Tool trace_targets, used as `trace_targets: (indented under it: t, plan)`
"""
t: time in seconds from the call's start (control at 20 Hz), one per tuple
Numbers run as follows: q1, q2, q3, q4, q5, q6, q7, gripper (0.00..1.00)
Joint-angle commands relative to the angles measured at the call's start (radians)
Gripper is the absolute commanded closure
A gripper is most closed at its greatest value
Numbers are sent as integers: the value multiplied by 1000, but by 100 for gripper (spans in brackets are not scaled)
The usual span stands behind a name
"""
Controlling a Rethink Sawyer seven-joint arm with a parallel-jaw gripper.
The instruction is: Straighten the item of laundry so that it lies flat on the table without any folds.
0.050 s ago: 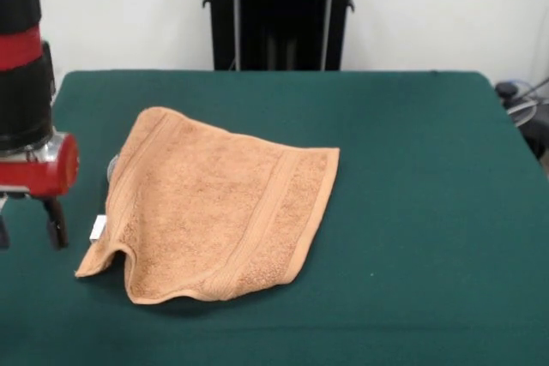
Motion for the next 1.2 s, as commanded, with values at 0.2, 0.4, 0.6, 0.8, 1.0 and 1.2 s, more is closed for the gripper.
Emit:
trace_targets:
  t: [0.2, 0.4, 0.6, 0.8, 1.0, 1.2]
  plan:
    - [13, 191, 1, -18, -11, 123, -92, 0]
    - [17, 167, -4, 20, -17, 117, -64, 0]
    - [20, 201, -1, 6, -21, 94, -63, 0]
    - [25, 172, -1, 53, -45, 17, -52, 0]
    - [20, 134, -8, 112, -49, -33, -26, 0]
    - [23, 124, -13, 108, -38, -5, -31, 0]
